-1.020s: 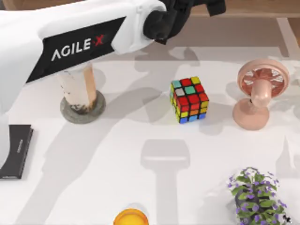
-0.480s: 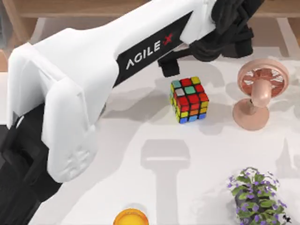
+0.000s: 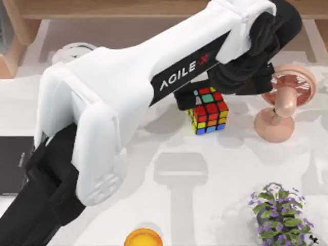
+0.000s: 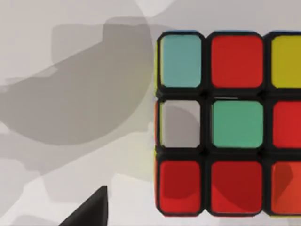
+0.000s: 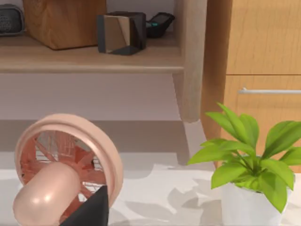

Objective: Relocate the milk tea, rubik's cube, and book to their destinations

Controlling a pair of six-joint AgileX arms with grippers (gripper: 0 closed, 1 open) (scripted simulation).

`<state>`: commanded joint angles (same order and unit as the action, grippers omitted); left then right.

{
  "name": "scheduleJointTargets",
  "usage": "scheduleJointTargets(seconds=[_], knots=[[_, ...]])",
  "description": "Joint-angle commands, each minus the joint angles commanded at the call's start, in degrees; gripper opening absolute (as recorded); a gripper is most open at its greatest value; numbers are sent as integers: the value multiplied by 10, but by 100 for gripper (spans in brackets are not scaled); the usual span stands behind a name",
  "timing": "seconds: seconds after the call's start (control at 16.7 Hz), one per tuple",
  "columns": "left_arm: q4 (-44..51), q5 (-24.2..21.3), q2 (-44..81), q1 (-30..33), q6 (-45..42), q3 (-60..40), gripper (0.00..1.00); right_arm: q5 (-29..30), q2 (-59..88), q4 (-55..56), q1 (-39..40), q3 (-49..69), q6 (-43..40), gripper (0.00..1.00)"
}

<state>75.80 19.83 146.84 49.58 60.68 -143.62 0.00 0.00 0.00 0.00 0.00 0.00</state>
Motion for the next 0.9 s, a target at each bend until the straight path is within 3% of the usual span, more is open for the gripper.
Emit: scheduleJointTargets(seconds=[0.9], knots=[[-79, -9, 59, -38, -40, 7, 100, 0, 0, 0, 0, 0, 0, 100]])
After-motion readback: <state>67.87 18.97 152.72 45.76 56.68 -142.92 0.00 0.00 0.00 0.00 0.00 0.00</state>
